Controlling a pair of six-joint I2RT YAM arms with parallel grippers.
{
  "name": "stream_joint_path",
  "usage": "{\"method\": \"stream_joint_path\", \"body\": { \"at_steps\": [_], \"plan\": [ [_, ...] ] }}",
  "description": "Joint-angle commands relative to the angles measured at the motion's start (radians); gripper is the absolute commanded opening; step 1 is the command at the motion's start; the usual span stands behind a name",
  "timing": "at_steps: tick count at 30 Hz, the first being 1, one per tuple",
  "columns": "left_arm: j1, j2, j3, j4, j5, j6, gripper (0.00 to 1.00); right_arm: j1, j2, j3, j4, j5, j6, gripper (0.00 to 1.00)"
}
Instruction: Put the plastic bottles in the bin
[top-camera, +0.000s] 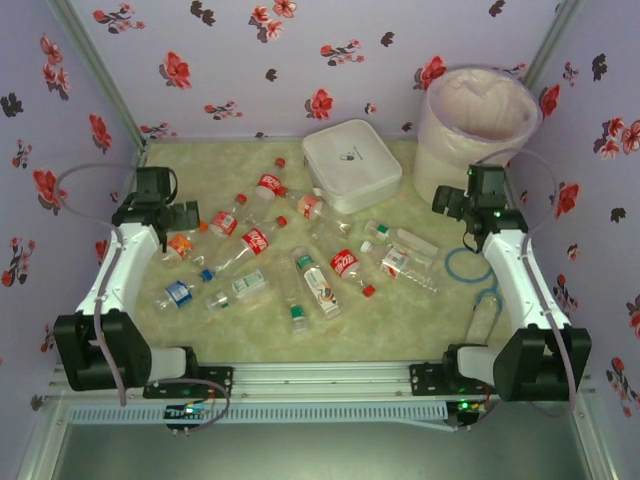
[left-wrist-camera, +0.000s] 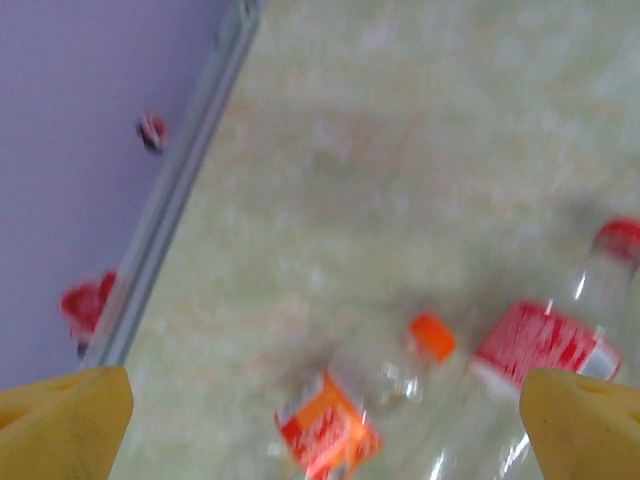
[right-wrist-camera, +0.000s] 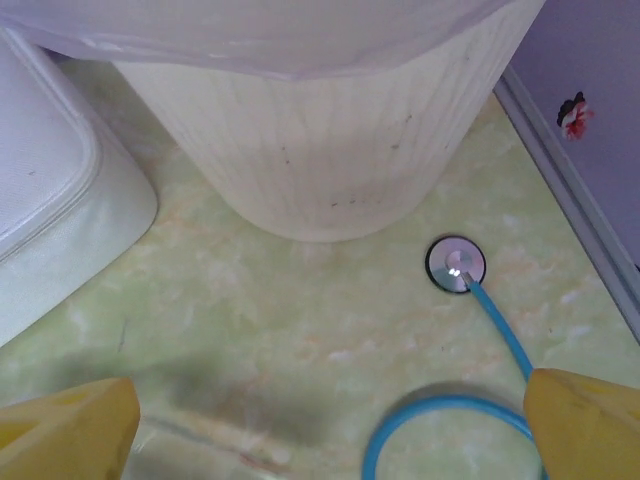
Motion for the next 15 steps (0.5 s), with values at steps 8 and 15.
{"method": "stream_joint_path", "body": {
  "at_steps": [8,15],
  "plan": [
    [0.206,0.138,0.003,-0.249,0.291,-0.035,0.99,-0.007,0.004,0.174,-0.269,-0.147,0.044,0.99],
    [0.257,0.213,-0.012,-0.184,0.291,-0.056,1.00,-0.006,0.012,0.149,-0.254,-0.140,0.049,0.99]
  ]
}}
